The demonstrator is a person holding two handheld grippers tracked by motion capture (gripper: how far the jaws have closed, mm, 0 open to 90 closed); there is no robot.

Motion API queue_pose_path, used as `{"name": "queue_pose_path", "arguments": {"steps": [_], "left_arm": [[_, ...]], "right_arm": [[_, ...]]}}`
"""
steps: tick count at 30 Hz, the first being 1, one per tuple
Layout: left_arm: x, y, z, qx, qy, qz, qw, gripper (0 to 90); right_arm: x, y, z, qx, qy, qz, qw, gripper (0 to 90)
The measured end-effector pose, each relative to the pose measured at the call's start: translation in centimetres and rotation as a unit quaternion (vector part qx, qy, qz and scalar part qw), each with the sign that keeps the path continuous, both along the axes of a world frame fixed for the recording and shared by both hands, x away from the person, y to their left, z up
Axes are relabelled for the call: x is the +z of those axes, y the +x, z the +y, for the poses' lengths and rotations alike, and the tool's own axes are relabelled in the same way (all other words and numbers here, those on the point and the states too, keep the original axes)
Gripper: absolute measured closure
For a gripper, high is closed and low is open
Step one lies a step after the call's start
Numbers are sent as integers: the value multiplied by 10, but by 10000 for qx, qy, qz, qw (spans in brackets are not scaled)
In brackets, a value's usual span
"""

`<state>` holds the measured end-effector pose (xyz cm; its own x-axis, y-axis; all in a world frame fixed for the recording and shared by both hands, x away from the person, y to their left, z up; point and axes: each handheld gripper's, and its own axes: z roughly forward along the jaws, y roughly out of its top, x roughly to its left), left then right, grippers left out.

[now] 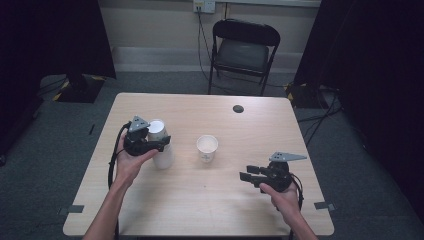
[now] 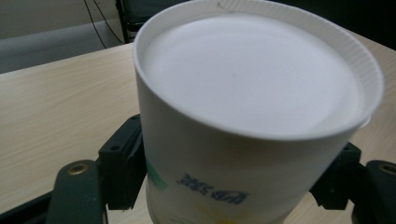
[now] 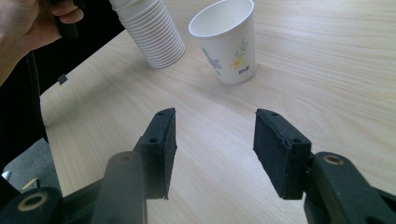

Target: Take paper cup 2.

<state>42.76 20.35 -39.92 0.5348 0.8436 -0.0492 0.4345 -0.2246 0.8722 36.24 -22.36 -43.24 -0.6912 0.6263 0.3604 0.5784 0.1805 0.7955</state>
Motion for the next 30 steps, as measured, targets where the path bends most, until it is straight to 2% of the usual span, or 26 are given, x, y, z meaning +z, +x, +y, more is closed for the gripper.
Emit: {"name": "queue_pose_path", "arguments": {"steps": [6,12,14,17,19,24,27,29,30], "left_arm": [[3,-1,0,59,-115,-150,9998,266],[7,-2,0,56,-95,-189,9998,271],[9,-3,0,46,-103,-263,9996,274],[15,-4,0,-56,-264,-297,9992,275],[17,-5,-1,43,-142,-394,9991,275],[22,-7,1,53,-175,-478,9987,275],[26,-8,3,88,-413,-558,9976,278],[29,-9,1,142,-203,-661,9975,278],[31,-10,0,157,-169,-711,9972,278]], "right_arm": [[0,0,0,17,-13,1,10000,492],[-1,1,1,-1,-10,13,10000,491],[-1,1,1,3,-23,1,10000,488],[-1,1,1,-2,-26,-1,10000,488],[-1,1,1,8,-23,7,10000,488],[-2,1,3,54,-32,26,10000,488],[-2,1,3,63,-41,17,10000,488],[-2,1,3,63,-33,20,10000,488],[-2,1,3,61,-43,22,10000,488]]}}
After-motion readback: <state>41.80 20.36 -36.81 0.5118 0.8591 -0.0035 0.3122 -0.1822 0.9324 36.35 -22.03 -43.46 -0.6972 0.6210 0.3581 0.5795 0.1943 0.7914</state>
